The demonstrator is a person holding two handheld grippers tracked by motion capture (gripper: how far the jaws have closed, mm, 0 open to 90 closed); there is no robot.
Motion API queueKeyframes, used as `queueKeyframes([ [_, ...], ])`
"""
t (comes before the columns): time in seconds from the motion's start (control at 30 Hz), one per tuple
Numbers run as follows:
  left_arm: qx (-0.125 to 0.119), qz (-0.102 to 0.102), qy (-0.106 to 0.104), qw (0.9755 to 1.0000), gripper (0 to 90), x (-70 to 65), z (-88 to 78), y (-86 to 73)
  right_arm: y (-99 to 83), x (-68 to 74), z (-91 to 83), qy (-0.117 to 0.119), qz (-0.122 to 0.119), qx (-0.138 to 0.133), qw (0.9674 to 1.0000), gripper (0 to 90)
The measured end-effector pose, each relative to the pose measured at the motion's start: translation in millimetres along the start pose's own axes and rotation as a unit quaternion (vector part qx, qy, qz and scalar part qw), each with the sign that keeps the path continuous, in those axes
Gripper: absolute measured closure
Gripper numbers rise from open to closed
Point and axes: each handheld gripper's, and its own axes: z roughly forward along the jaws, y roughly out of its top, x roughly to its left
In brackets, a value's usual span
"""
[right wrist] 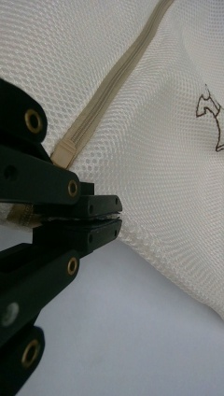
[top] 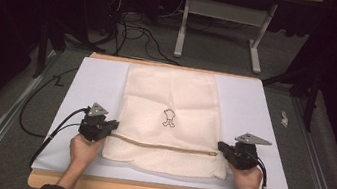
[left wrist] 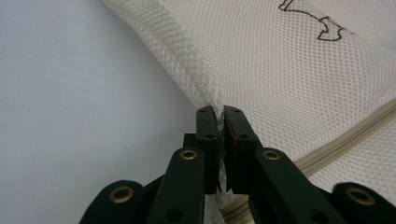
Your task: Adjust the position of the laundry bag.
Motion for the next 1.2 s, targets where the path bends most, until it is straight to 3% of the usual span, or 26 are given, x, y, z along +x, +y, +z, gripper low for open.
queueKeyframes([
  [0.6,0.006,-0.002,0.015,0.9999,85.0,-0.4,-12.1,-17.7,-18.4,18.2,-1.6,0.019,0.002,-0.003,0.9998,87.8],
  [0.97,0.010,-0.004,0.031,0.9995,82.6,-1.7,-9.5,-21.3,-20.5,15.5,2.2,0.018,0.010,-0.003,0.9998,86.5],
  [1.2,0.004,0.001,0.041,0.9992,75.6,-6.9,-11.5,-24.6,-20.9,15.5,2.0,0.013,0.010,-0.004,0.9999,84.6],
])
